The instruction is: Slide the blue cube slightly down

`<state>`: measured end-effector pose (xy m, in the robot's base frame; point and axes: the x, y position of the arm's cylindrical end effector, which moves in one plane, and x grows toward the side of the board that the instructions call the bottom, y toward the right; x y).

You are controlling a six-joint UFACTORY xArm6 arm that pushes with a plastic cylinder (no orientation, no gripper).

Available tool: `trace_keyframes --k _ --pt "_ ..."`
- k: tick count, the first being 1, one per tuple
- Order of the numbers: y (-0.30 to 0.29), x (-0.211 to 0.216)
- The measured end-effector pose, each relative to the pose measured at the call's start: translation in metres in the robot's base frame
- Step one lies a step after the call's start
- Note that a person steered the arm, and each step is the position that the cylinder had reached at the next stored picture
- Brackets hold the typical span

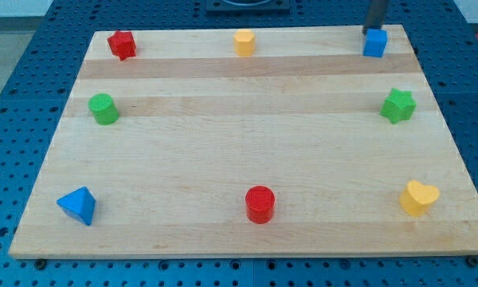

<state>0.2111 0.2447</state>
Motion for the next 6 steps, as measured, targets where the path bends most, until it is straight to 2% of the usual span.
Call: trace_keyframes --k 1,3,6 --pt "0.019 0.0" --pt "-0.025 0.018" --pt "-0.025 0.037"
